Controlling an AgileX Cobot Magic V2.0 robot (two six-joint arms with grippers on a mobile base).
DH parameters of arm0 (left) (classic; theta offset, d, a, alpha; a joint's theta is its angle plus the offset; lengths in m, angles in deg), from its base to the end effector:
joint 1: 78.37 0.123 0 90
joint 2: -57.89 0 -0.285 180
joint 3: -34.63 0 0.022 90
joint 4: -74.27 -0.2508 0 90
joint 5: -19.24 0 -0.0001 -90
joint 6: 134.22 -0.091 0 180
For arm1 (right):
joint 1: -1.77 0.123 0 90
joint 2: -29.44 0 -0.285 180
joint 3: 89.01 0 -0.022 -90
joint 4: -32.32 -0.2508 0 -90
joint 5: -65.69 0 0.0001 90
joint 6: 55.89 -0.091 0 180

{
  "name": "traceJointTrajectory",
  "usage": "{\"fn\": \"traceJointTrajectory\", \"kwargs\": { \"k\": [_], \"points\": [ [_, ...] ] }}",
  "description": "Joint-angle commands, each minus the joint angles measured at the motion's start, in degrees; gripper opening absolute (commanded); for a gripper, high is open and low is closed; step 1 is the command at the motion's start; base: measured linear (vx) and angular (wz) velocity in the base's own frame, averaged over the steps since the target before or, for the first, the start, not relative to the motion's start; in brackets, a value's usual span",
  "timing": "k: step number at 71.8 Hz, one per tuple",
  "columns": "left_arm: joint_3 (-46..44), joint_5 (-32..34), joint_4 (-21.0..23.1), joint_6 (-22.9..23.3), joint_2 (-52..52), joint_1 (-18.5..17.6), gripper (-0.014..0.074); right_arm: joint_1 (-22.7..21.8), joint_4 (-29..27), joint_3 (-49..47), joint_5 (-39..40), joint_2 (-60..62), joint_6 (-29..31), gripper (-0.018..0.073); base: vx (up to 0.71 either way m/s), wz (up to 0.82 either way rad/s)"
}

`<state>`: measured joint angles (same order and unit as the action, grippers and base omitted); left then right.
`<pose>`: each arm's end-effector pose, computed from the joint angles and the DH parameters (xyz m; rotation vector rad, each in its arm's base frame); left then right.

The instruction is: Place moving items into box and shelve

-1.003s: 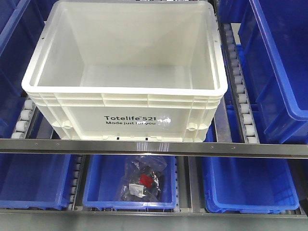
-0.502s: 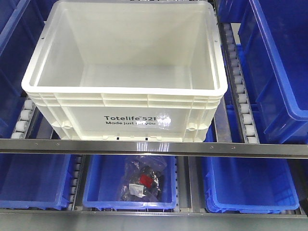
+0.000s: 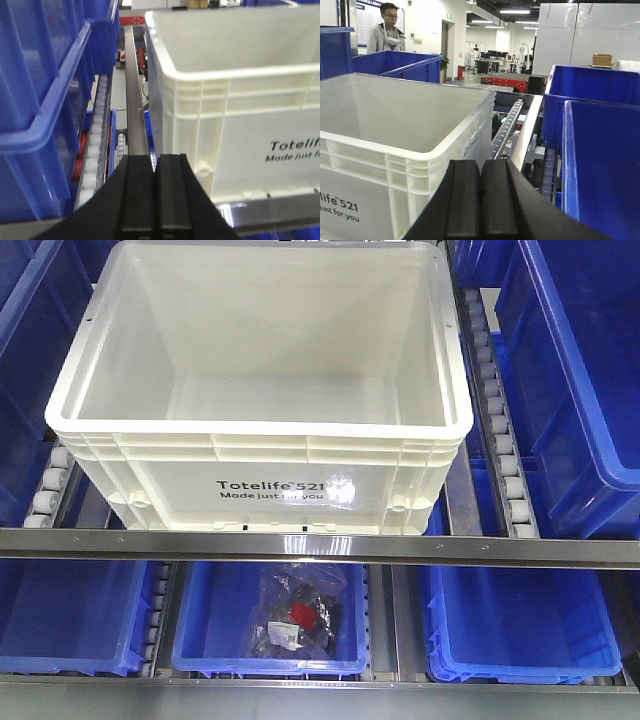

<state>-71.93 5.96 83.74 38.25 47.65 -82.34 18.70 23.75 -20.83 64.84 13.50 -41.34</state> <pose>0.0563 -0.0074 0.2123 0.0620 1.6891 -0.1060 0.0610 0.0188 0.2567 -0.2966 1.4548 0.1563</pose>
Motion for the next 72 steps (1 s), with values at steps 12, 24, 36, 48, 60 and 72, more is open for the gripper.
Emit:
{"fn": "traceJointTrajectory", "kwargs": {
  "k": [12, 24, 36, 48, 60, 72],
  "points": [
    [6.33, 6.64, 2.64, 2.22, 4.15, -0.31, -0.0028, -0.09, 0.11, -1.77, 4.66, -0.81, 0.41, -0.0015, 0.00, 0.00],
    [6.28, 6.77, 2.90, 2.22, 4.08, -0.25, -0.0028, -0.09, 0.11, -1.77, 4.71, -0.81, 0.41, -0.0015, 0.00, 0.00],
    [6.28, 6.77, 2.90, 2.22, 4.08, -0.25, -0.0028, -0.09, 0.11, -1.77, 4.71, -0.81, 0.41, -0.0015, 0.00, 0.00],
    [6.28, 6.77, 2.90, 2.22, 4.08, -0.25, -0.0028, -0.09, 0.11, -1.77, 4.71, -0.81, 0.41, -0.0015, 0.00, 0.00],
    [6.28, 6.77, 2.90, 2.22, 4.08, -0.25, -0.0028, -0.09, 0.11, -1.77, 4.71, -0.81, 0.41, -0.0015, 0.00, 0.00],
    [6.28, 6.77, 2.90, 2.22, 4.08, -0.25, -0.0028, -0.09, 5.63, 2.43, 5.25, -0.81, 0.19, -0.0015, 0.00, 0.00]
  ]
}}
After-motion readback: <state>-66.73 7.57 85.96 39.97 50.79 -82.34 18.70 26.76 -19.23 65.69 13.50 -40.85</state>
